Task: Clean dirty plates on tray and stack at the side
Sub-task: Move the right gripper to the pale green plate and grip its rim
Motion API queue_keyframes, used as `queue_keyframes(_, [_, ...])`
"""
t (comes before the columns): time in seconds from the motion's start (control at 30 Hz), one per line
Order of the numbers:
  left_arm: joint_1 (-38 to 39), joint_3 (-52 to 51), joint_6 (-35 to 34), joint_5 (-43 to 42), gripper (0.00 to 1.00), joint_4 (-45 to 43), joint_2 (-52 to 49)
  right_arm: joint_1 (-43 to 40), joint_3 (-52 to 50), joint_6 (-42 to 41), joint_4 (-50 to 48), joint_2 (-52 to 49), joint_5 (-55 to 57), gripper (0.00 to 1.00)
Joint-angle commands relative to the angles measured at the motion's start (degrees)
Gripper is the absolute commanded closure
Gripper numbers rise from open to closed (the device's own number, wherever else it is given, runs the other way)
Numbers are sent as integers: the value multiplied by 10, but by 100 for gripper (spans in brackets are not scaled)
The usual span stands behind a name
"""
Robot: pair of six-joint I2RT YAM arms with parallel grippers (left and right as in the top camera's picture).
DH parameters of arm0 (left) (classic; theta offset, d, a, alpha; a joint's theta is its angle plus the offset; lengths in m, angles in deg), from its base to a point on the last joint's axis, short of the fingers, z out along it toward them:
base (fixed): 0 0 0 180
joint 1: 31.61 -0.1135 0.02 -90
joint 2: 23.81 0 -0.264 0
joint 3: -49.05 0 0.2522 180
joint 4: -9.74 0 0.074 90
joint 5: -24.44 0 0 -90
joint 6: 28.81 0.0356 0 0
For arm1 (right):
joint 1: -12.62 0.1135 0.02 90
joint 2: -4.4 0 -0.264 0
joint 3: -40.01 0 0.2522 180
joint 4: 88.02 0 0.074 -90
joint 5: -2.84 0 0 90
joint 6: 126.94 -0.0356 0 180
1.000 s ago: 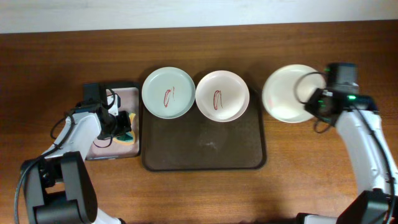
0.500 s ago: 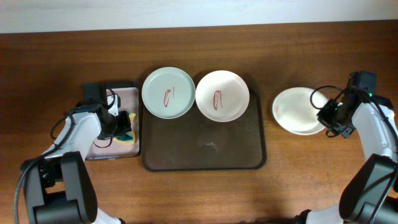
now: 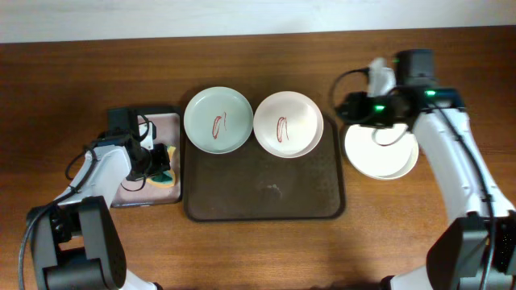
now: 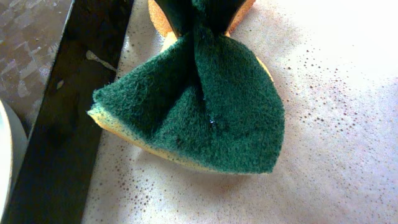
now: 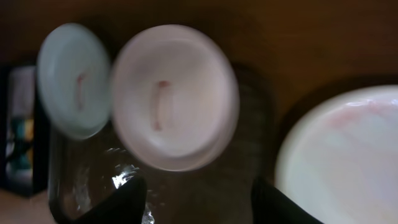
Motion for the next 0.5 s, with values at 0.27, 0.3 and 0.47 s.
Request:
queue_keyframes(0.27, [1,5,11,-11,100,-2,-3,215,9,-116,-134,-84,18,43])
queue_keyframes(0.3, [1,5,11,-11,100,-2,-3,226,9,-138,-146,-97,28,43])
queue_keyframes(0.47, [1,5,11,-12,100,-2,-3,272,9,-217,-196,-163,64,43])
